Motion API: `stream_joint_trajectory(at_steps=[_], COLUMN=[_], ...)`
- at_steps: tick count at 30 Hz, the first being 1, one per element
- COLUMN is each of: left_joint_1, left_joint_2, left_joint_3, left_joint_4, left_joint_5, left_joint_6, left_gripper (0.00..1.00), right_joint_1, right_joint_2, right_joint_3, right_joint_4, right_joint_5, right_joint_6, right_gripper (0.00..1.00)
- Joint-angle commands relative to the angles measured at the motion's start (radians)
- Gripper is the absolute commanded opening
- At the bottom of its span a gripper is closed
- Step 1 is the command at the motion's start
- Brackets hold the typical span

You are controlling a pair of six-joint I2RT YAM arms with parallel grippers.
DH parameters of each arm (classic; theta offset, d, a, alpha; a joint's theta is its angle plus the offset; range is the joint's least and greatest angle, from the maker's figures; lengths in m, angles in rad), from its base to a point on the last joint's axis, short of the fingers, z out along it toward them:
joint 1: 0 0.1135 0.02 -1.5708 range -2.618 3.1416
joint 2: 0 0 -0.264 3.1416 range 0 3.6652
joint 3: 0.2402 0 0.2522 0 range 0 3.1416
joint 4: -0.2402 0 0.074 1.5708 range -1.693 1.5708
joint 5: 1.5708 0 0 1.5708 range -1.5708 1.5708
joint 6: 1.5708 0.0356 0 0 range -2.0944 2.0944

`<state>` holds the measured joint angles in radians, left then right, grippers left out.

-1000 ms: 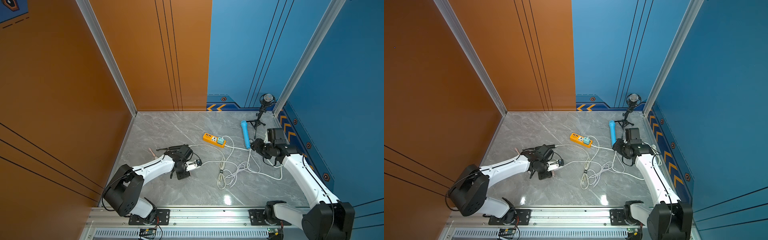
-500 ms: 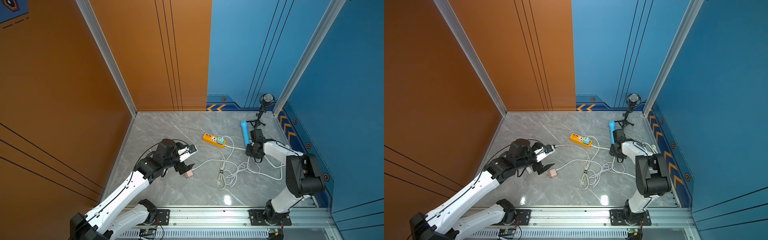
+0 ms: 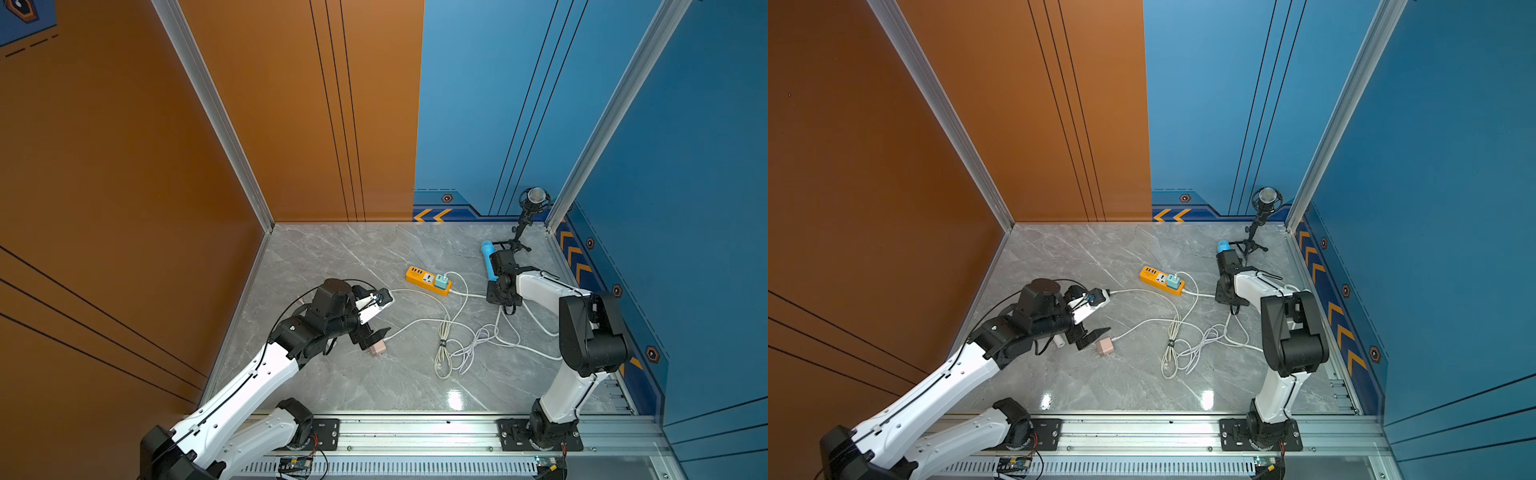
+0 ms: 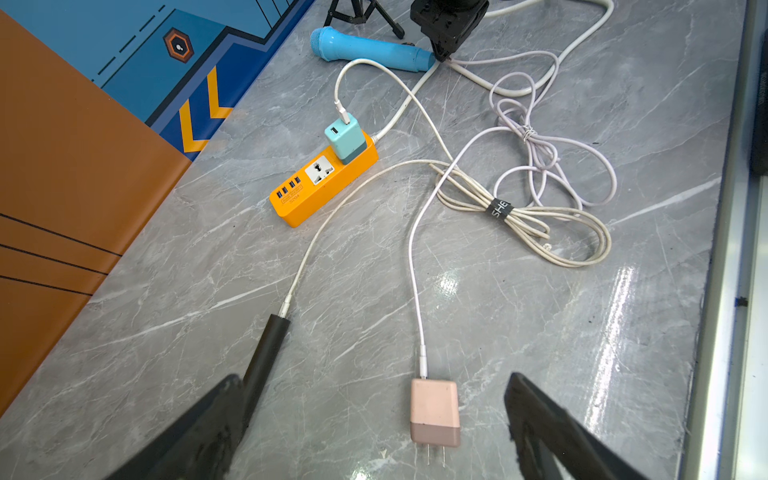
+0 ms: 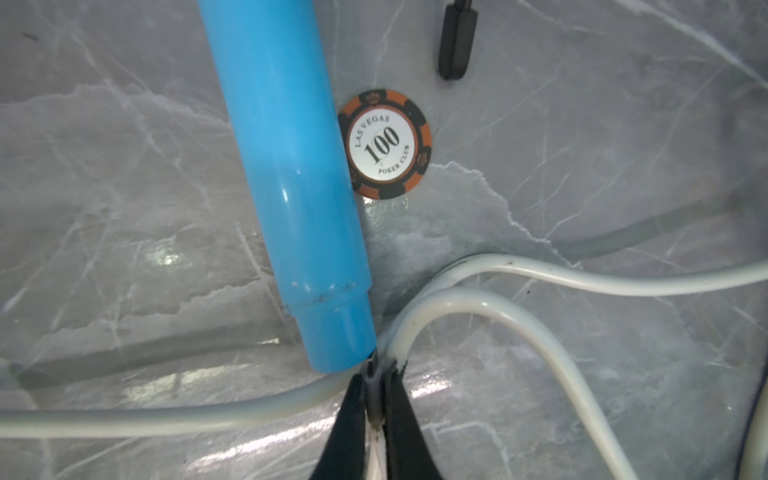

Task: Charge the electric toothbrush
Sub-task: Pick up the charging cable from the center of the board.

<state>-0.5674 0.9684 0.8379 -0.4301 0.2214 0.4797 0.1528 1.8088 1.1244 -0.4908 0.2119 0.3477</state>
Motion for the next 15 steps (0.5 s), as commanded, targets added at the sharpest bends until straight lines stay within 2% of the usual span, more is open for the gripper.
stream_joint_trajectory(at_steps=[1,6,9,13,15], left_joint_1=[0.009,0.01,0.015,0.036,0.068], left_joint_2=[0.02,0.053,0.057,0.038,0.036], left_joint_3=[0.011,0.066,0.09,0.123,0.151], left_joint_4=[0.007,0.005,0.004,0.002,0.002], left_joint_5=[0.013,-0.101,-0.168,-0.171,-0.14], left_joint_6=[-0.076,-0.245,-0.333,-0.416,-0.496], left_gripper=[0.98,0.98,0.98,0.98,0.98], right_joint_1=[0.007,0.008,0.011,0.023,0.027], right_joint_2=[0.031,0.052,0.04,-0.053,-0.124], right_joint_3=[0.027,0.047,0.055,0.052,0.048], right_joint_4=[-0.067,-0.079,-0.082,-0.083,-0.079], right_joint_5=[0.024,0.019,0.007,-0.049,-0.146], right_joint_6=[-0.027,-0.032,-0.04,-0.057,-0.076], right_gripper=[0.13,0.11,0.03,0.0,0.0])
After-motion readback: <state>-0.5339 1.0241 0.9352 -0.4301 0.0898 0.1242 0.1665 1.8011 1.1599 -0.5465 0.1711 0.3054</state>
